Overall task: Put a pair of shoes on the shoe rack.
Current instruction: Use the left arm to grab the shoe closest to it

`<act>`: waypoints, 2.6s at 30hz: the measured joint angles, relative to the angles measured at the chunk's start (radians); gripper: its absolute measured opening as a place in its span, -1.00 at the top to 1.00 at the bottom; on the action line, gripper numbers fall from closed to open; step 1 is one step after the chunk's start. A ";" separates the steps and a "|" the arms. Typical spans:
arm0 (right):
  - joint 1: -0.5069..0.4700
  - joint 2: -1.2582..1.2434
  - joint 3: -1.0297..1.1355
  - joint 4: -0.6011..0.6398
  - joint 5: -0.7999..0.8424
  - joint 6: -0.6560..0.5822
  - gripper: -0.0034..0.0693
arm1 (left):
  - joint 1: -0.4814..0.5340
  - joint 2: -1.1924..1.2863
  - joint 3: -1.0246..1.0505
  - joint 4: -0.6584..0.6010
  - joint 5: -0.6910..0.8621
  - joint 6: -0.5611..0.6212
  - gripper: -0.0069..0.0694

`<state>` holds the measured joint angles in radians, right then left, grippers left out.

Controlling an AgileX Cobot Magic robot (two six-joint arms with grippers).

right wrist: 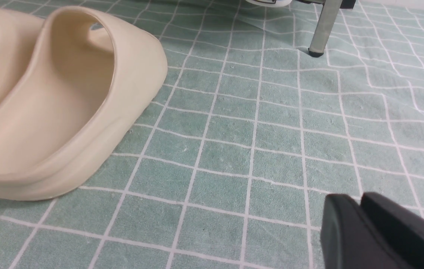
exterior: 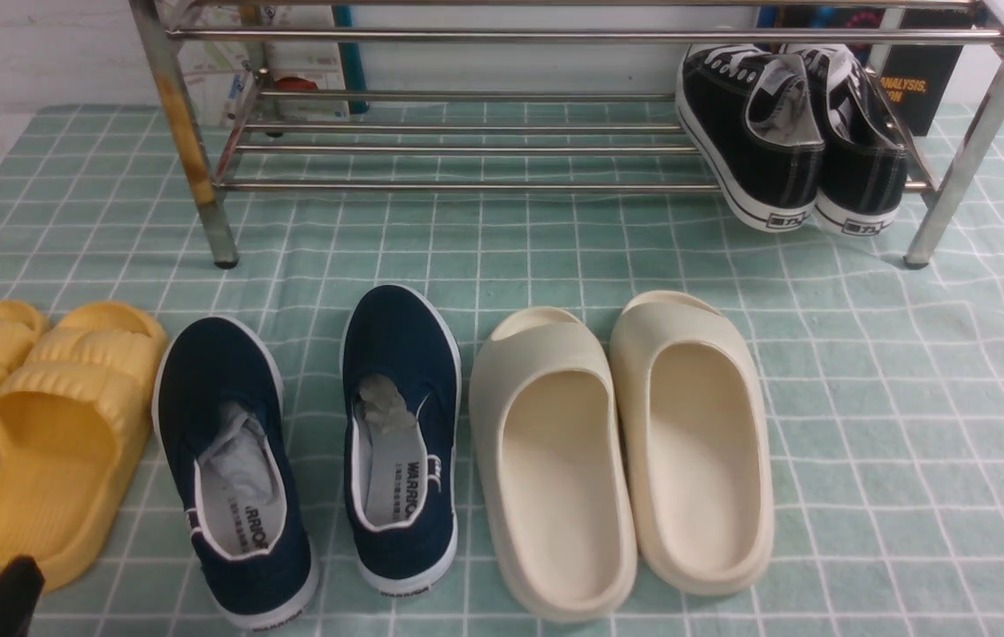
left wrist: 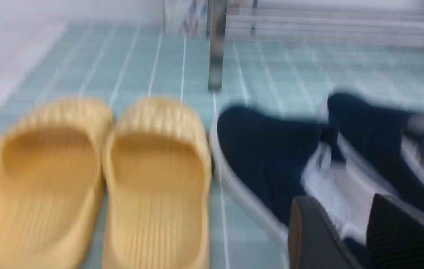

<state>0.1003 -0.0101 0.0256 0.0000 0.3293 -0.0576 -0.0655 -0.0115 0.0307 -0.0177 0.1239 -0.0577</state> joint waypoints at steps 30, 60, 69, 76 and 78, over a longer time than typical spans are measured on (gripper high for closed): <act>0.000 0.000 0.000 0.000 0.000 0.000 0.57 | 0.000 0.023 -0.310 -0.016 -0.298 -0.246 0.85; 0.000 0.000 0.000 0.000 0.000 0.000 0.50 | -0.002 1.171 -0.881 -0.461 0.708 0.058 0.85; 0.000 0.000 0.000 0.000 0.000 0.000 0.47 | -0.171 1.260 -0.939 -0.203 0.738 -0.210 0.85; 0.000 0.000 0.000 0.000 0.000 0.000 0.45 | -0.198 1.384 -0.942 0.065 0.685 -0.509 0.46; 0.000 0.000 0.000 0.000 0.000 0.000 0.44 | -0.198 1.420 -0.942 0.128 0.676 -0.568 0.16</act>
<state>0.1003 -0.0101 0.0256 0.0000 0.3293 -0.0576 -0.2631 1.4086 -0.9116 0.1103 0.8003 -0.6256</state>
